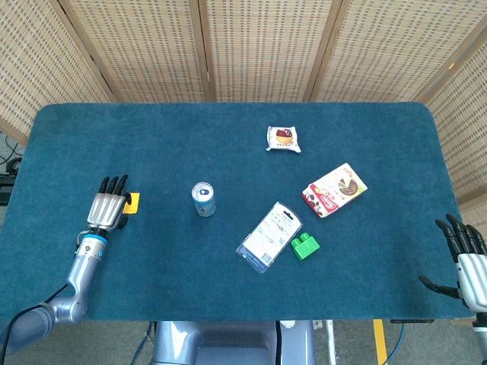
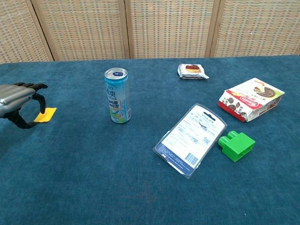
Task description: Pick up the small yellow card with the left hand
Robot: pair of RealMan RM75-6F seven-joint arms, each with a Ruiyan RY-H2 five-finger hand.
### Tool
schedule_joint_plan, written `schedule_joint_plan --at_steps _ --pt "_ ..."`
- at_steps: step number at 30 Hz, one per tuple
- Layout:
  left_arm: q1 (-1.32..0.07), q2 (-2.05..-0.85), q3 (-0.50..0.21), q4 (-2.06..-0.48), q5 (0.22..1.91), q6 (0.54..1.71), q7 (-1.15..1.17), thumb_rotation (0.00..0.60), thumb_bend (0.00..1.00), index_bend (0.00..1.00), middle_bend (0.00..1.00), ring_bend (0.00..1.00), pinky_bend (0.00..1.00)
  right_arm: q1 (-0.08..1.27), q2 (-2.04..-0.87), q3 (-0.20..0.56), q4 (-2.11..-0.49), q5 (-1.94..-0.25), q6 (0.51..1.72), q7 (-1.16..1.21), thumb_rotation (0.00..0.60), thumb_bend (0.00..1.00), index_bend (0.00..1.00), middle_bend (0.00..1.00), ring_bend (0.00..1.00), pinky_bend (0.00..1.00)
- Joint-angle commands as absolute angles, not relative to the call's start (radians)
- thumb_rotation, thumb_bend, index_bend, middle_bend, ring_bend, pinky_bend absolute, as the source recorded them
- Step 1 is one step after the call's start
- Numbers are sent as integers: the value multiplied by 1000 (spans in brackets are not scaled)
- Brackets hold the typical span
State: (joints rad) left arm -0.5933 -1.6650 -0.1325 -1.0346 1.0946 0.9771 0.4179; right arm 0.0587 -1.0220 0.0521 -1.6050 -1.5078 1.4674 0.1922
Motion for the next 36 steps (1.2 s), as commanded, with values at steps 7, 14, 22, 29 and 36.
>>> schedule_joint_plan --at_steps 7,14,22,29,36 --pt "-598 -1686 -137 -1008 1097 975 429 600 353 425 0 0 0 58 -1022 52 -1604 -1508 1468 195 600 104 0 0 0 0" --pt "-599 -1700 -138 -990 1098 972 432 600 356 426 0 0 0 57 -1022 52 -1603 -1508 1470 199 600 104 0 0 0 0" --pt "-600 -1710 -143 -974 1096 968 433 600 357 427 0 0 0 57 -1021 53 -1602 -1507 1469 202 600 102 0 0 0 0" --pt "-601 -1721 -147 -954 1100 970 430 600 358 430 0 0 0 56 -1022 52 -1602 -1508 1470 199 600 104 0 0 0 0" --pt "-601 -1735 -149 -929 1103 968 429 600 360 432 0 0 0 56 -1021 52 -1603 -1507 1468 200 600 102 0 0 0 0"
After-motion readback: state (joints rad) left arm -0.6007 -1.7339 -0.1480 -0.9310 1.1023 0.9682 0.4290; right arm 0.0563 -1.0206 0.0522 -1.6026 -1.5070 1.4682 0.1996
